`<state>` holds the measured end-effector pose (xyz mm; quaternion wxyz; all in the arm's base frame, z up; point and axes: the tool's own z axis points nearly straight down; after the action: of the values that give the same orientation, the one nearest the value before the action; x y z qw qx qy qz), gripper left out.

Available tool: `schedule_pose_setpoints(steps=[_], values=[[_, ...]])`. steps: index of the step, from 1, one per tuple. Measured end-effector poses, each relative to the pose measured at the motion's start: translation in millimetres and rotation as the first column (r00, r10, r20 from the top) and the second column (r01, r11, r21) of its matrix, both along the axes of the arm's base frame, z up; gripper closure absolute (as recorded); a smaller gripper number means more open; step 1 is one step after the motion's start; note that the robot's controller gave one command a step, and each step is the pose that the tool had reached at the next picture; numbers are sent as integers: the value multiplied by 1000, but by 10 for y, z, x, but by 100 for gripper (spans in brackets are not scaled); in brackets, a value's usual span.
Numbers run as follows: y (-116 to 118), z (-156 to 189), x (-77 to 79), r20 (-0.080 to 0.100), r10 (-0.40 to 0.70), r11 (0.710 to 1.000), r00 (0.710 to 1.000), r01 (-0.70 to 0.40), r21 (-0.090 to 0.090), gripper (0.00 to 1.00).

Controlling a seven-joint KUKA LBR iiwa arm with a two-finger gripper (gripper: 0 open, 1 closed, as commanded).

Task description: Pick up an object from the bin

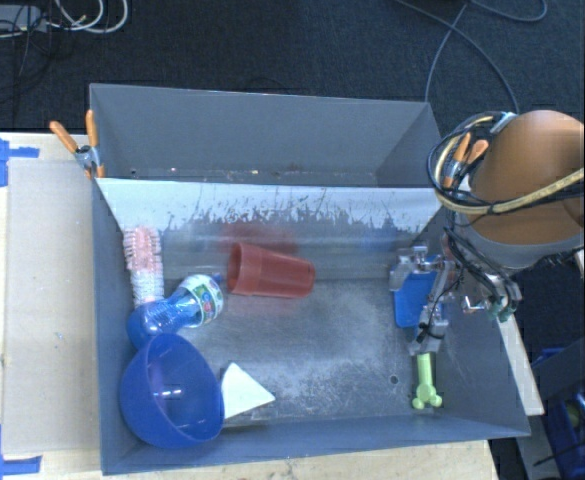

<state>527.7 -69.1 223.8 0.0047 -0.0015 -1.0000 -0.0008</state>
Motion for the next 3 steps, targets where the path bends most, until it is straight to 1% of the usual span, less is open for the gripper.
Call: schedule_pose_setpoints(steps=[1, 2, 3], values=[[4, 45, 15, 8, 3, 1000, 1000, -3, -1, 0], [-64, -654, 383, 10, 141, 990, 990, -141, -1, 0], [-441, -1245, 673, 13, 618, 787, 786, -618, -5, 0]])
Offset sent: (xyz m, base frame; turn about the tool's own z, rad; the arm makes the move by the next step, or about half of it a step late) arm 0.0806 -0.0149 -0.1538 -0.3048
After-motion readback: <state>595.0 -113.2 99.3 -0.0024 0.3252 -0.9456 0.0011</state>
